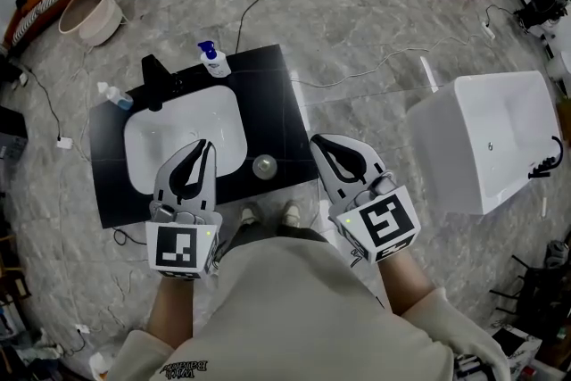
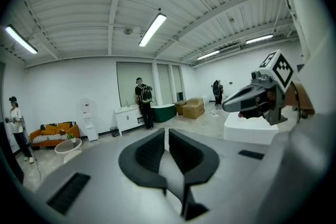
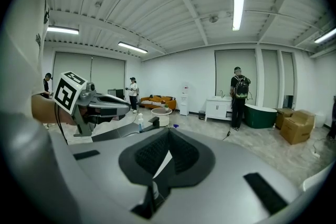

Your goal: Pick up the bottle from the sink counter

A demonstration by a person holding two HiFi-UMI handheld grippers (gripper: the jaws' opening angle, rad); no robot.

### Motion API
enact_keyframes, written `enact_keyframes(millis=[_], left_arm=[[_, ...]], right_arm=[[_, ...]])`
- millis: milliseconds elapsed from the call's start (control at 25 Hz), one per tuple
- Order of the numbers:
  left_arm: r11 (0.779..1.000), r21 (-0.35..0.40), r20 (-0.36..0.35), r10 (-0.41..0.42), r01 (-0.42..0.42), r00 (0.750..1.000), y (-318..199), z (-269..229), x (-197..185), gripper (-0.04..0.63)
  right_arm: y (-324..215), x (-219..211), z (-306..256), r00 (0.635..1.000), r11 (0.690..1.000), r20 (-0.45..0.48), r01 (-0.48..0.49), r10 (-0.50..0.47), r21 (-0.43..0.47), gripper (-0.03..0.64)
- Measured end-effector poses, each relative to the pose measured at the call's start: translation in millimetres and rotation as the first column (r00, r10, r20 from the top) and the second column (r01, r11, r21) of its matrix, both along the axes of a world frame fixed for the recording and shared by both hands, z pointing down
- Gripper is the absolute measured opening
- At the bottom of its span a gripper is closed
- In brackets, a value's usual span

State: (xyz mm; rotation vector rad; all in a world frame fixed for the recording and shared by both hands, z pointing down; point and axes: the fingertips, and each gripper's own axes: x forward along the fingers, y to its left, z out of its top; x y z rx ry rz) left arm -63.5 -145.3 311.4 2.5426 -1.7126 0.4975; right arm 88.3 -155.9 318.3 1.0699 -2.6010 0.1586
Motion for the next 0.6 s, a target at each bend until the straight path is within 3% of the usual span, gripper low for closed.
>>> enact_keyframes(millis=[80,160,280,360,600], left_arm=[[1.0,0.019,-0.016,-0.004,0.004,1.0,-4,-2,-7,0.027],[0.999,0.016,-0.032,0.034,-0.033,0.999,-8,1,-7,0.149],[0.992,0.014,-0.069,0.128,-0.127,0.989,-13,5,0,0.259],[0.983,0.017,-0.082,0.182,-0.182,0.98,-16,8,5,0.325],[0.938,-0.02,-0.006,0.345,-0.345,0.939,-20,50,24,0.367]], right_arm=[[-3,-6,1,0.999,1.0,0.039,-0.005,0.006,-0.015,-0.003],[-8,-11,1,0.999,1.0,0.041,-0.022,0.023,-0.019,-0.003],[-14,-17,5,0.998,0.999,-0.029,-0.051,0.051,0.007,-0.003],[-16,-25,6,0.999,0.999,-0.025,-0.044,0.044,0.009,-0.003],[-25,-44,15,0.999,0.999,-0.003,-0.044,0.044,-0.008,-0.003]])
